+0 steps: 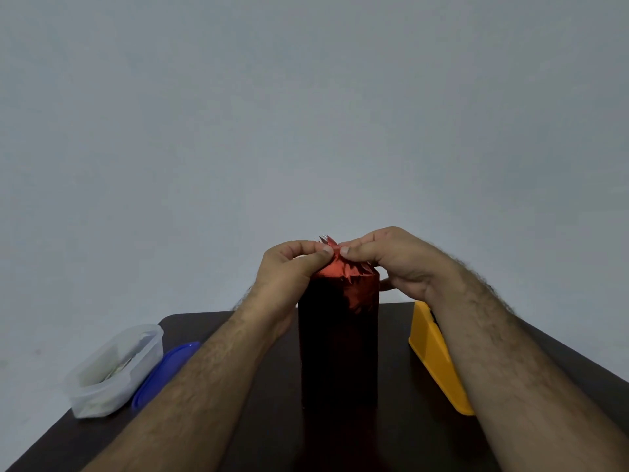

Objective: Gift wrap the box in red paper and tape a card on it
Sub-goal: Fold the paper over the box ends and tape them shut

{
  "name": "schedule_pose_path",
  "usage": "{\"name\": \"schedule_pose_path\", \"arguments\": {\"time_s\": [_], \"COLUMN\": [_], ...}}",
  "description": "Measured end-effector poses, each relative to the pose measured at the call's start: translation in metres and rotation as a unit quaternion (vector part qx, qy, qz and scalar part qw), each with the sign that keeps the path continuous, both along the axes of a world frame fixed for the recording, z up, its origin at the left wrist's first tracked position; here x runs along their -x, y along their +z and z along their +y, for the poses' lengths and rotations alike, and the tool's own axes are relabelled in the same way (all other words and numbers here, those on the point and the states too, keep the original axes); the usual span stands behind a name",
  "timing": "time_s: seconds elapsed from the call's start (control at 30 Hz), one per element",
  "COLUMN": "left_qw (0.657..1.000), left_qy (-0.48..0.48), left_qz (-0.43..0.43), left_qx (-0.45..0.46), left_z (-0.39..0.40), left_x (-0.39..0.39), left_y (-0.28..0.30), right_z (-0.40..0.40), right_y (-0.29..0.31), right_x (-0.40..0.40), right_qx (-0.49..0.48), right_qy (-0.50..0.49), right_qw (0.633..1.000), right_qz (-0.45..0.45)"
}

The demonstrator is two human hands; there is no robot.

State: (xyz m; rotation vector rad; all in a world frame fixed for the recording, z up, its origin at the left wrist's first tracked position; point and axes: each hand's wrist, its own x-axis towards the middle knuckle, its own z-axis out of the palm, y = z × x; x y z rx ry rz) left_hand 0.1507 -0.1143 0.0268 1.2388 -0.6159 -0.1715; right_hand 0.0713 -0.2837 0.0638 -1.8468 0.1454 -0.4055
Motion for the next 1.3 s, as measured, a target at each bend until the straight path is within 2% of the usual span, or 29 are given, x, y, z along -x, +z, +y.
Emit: {"name": "schedule_pose_path", "arguments": {"time_s": [0.2,0.4,0.5,0.7,0.77,0.83,1.13,1.2,1.3], "left_qw": [0.999,0.996,0.995,0.995,0.993,0.98,0.886,0.88,0.882], "left_qy": [0.04,0.08,0.095,0.089,0.091,0.119,0.141,0.163,0.198], "left_qz": [-0.007,-0.026,-0.035,-0.037,-0.072,-0.145,-0.361,-0.368,-0.39], "left_qx": [-0.013,-0.022,-0.025,-0.013,-0.027,-0.071,-0.256,-0.252,-0.174], "left_z": [-0.001,-0.005,-0.006,-0.004,-0.005,-0.005,-0.003,-0.002,-0.002], "left_x": [0.003,0.003,0.005,0.009,0.006,0.0,-0.024,-0.026,-0.025], "left_y": [-0.001,-0.004,-0.005,-0.003,-0.004,-0.006,-0.015,-0.017,-0.019], "right_z": [0.001,0.0,-0.001,-0.004,-0.006,-0.006,-0.008,-0.008,-0.007], "right_y": [-0.003,-0.005,-0.007,-0.014,-0.017,-0.02,-0.027,-0.028,-0.028], "right_x": [-0.001,-0.004,-0.005,-0.017,-0.021,-0.026,-0.03,-0.032,-0.035], "right_qx": [0.037,0.057,0.045,0.025,0.011,-0.005,-0.025,-0.032,-0.036], "right_qy": [-0.041,-0.027,-0.011,-0.046,-0.061,-0.072,-0.112,-0.112,-0.117], "right_qw": [0.998,0.998,0.998,0.997,0.996,0.995,0.989,0.989,0.988], "right_qz": [-0.009,-0.024,-0.043,-0.062,-0.064,-0.072,-0.089,-0.092,-0.099]}}
